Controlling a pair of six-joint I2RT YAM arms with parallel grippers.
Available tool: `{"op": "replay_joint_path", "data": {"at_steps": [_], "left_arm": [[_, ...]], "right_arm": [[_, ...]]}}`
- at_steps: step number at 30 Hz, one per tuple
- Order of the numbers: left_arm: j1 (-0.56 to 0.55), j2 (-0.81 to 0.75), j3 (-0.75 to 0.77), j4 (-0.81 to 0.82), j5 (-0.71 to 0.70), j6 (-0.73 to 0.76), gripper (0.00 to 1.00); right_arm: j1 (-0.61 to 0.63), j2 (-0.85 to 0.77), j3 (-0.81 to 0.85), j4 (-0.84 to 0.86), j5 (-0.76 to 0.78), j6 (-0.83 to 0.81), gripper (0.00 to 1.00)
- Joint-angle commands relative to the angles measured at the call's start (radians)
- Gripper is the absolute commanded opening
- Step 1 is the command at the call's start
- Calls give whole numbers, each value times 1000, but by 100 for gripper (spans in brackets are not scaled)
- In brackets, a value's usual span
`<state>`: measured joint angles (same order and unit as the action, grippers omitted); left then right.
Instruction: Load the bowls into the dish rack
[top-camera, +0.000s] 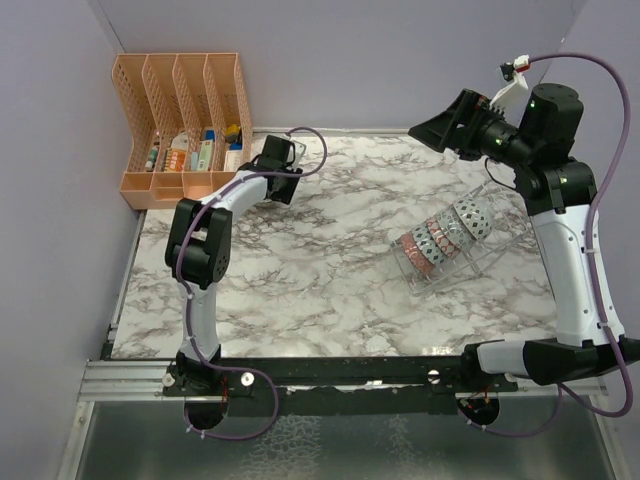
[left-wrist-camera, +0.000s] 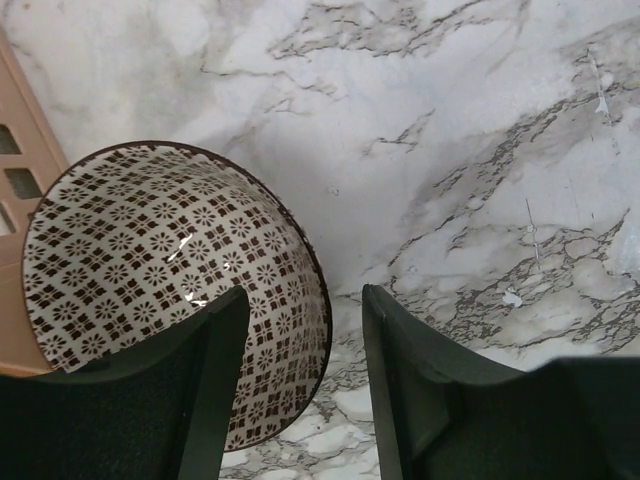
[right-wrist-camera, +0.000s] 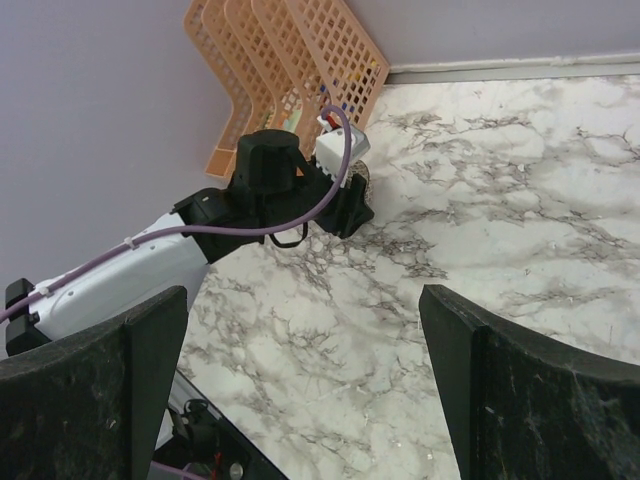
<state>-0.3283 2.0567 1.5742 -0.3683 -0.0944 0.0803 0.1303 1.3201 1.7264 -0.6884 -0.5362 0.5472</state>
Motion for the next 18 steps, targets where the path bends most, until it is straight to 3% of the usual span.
{"op": "replay_joint_path", "data": {"at_steps": [1,4,9,14,18], "left_arm": [[4,18,-11,20,58,-12,49],[6,25,-18,14,64,-14,39],[9,-5,-43,19,64,-31,2],[10,-59,-65,16,77,-64,0],[9,-166,-63,42,192,-215,0]], "right_arm": [[4,1,31,-1,17,-13,99],[5,0,40,-9,26,-15,99],[5,-7,47,-13,40,-10,100],[4,-22,49,-20,55,5,100],[5,-28,72,-24,52,21,99]]}}
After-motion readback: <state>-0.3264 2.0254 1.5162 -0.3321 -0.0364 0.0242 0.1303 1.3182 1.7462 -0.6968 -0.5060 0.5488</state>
